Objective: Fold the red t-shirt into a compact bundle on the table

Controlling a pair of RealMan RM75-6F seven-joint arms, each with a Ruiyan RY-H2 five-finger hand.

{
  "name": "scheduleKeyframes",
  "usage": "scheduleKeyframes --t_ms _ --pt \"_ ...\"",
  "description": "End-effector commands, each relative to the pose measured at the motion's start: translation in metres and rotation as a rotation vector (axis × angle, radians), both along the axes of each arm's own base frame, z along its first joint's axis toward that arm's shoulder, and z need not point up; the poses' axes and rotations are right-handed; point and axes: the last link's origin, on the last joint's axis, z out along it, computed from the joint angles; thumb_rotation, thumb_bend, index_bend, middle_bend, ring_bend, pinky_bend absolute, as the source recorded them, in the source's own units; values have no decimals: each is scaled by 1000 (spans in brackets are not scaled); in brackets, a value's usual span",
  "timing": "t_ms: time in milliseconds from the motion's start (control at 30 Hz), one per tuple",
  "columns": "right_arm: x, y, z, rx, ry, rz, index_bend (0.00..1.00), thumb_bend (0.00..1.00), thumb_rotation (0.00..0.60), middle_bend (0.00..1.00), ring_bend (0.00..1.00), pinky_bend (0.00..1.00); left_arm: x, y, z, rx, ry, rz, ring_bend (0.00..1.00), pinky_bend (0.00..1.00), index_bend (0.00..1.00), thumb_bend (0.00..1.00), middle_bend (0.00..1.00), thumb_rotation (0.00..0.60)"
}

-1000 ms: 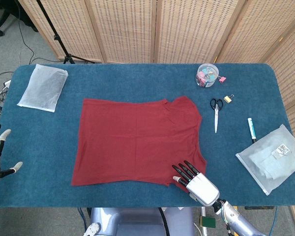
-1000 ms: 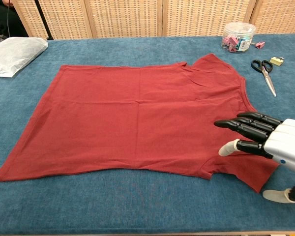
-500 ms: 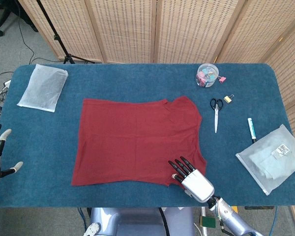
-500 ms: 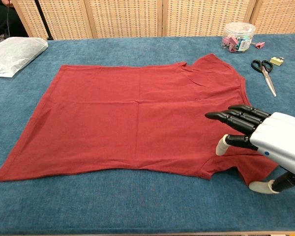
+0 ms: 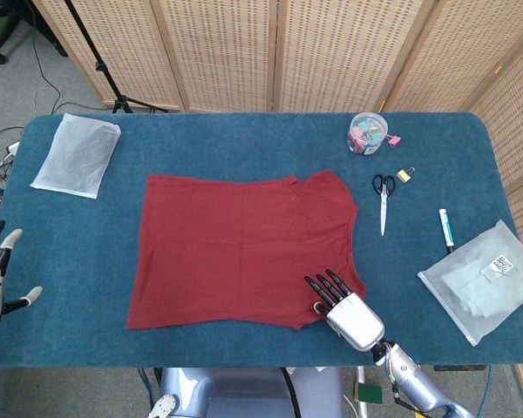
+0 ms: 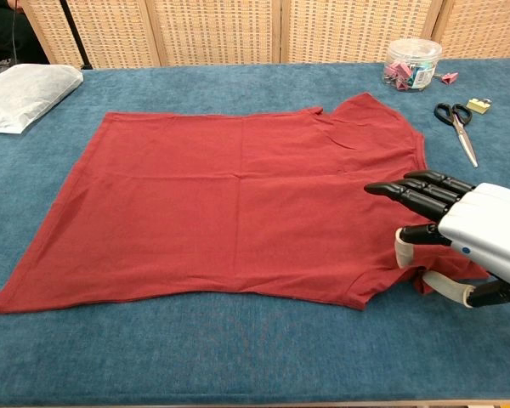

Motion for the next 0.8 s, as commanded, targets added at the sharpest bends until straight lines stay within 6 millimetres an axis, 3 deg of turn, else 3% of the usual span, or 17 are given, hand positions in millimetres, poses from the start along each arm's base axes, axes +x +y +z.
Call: scheduleKeyframes --t_ms 33,233,433,500,667,800 --pt "-2 -1 0 2 6 8 521 540 600 0 0 0 0 0 -1 -5 3 -1 0 0 0 0 0 600" --pt "-4 -2 0 13 -12 15 570 543 600 0 0 0 3 -2 -10 -32 12 -36 0 0 0 0 0 600" --pt "-5 -3 1 28 -41 23 589 543 600 0 0 0 3 -7 -32 -103 -17 -172 0 0 4 0 0 600" --pt "-5 -2 2 32 -46 26 591 543 600 0 0 0 0 -9 -40 -129 -24 -207 0 0 38 0 0 600" --pt "-6 -2 3 34 -56 28 593 543 600 0 0 0 -5 -12 -68 -221 -64 -301 0 0 235 0 0 600" --pt "-6 -3 5 30 -62 27 595 543 600 0 0 0 -8 -16 -88 -298 -92 -335 0 0 315 0 0 600"
